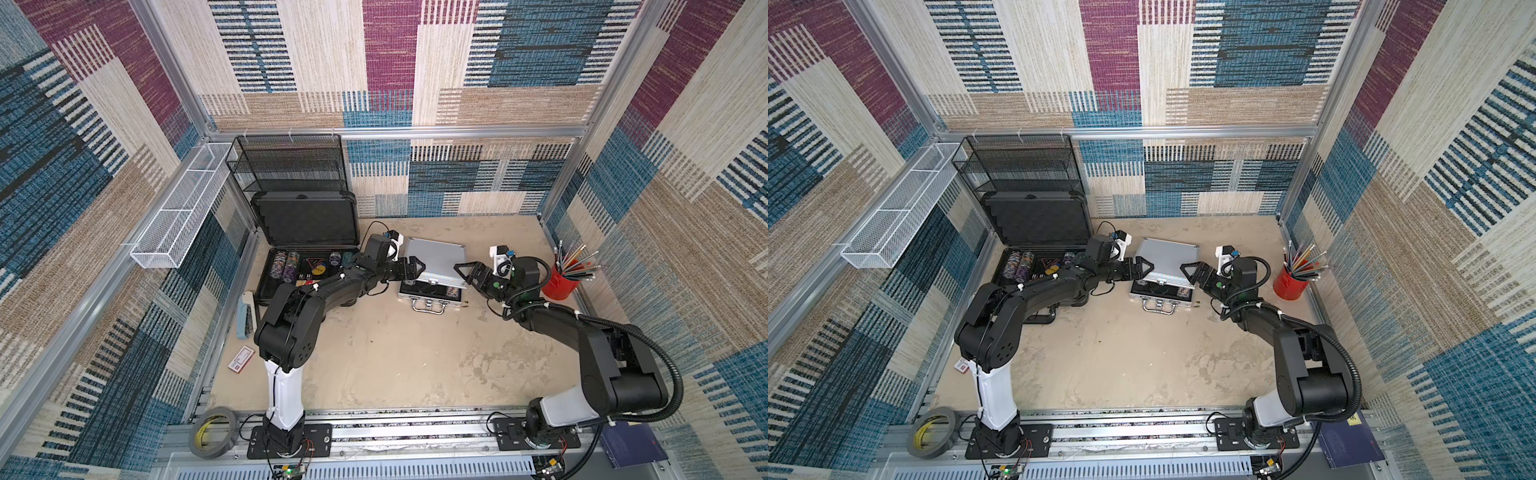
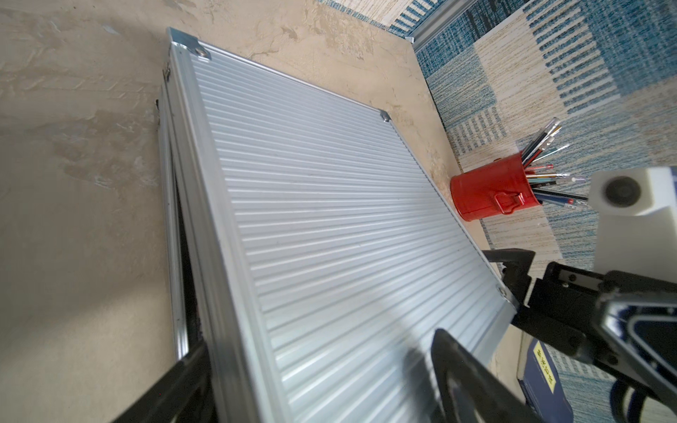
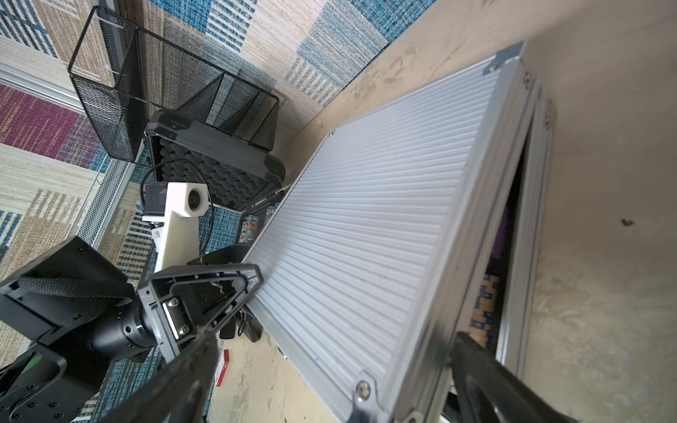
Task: Open the poker set cases
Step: Open the case lid on the poker set case.
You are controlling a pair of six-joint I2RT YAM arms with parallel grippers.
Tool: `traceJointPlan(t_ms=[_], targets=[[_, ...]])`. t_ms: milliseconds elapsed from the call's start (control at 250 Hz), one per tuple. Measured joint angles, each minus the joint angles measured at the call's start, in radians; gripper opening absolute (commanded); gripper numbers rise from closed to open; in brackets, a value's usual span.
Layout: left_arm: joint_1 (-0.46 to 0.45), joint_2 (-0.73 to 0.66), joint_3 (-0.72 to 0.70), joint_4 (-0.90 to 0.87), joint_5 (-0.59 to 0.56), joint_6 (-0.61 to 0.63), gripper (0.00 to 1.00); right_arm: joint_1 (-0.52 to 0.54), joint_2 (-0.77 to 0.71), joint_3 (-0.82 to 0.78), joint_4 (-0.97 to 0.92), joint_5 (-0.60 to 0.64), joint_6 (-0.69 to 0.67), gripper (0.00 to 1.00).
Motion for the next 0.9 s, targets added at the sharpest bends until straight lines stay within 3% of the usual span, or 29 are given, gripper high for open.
traceJointPlan(t_ms=[324, 488, 680, 900], targets=[[0.001, 0.002, 0.02, -0.012, 0.007, 0.0, 0.88, -0.032, -0.033, 0.037, -0.136, 0.063, -0.048, 1.0], [0.002, 0.002, 0.029, -0.019, 0.011, 0.001, 0.88, -0.031, -0.023, 0.013, -0.167, 0.033, -0.066, 1.0], [0.002, 0.002, 0.032, -0.019, 0.014, 0.003, 0.88, -0.024, -0.029, -0.089, -0.079, -0.032, 0.007, 1.0], [0.002, 0.003, 0.032, -0.019, 0.021, 0.003, 0.88, -0.024, -0.028, -0.162, 0.179, -0.074, 0.191, 1.0]])
